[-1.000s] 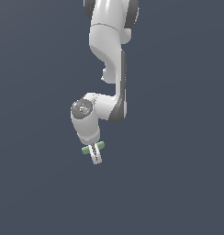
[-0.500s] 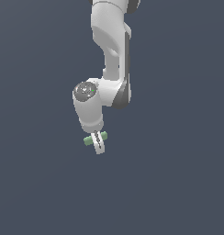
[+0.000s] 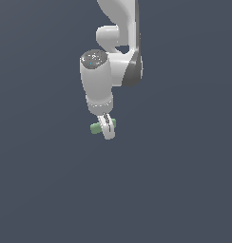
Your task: Pick up the object and move it to a goal position.
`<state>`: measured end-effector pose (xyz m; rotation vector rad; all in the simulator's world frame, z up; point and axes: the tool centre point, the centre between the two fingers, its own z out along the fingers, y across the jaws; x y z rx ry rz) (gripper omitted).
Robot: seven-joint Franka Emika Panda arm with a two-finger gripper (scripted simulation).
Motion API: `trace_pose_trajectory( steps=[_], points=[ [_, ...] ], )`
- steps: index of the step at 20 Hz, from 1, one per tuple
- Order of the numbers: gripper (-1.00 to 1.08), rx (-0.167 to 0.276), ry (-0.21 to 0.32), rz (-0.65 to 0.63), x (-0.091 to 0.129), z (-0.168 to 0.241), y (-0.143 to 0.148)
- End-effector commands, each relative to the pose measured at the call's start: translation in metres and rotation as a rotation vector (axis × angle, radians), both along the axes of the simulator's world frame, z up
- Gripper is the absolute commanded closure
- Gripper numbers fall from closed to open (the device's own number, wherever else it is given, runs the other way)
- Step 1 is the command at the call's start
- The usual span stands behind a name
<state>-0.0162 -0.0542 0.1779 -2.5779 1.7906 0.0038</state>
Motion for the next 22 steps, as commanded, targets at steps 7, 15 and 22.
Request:
trace_pose_trajectory(
  steps=[7,15,22],
  points=[
    [1.08,-0.001,0.000,-0.001,-0.037,0.072,0.021],
    [1.08,-0.005,-0.001,-0.001,-0.073,0.148,0.042],
    [1.08,-0.006,-0.001,-0.002,-0.102,0.209,0.059]
  ],
)
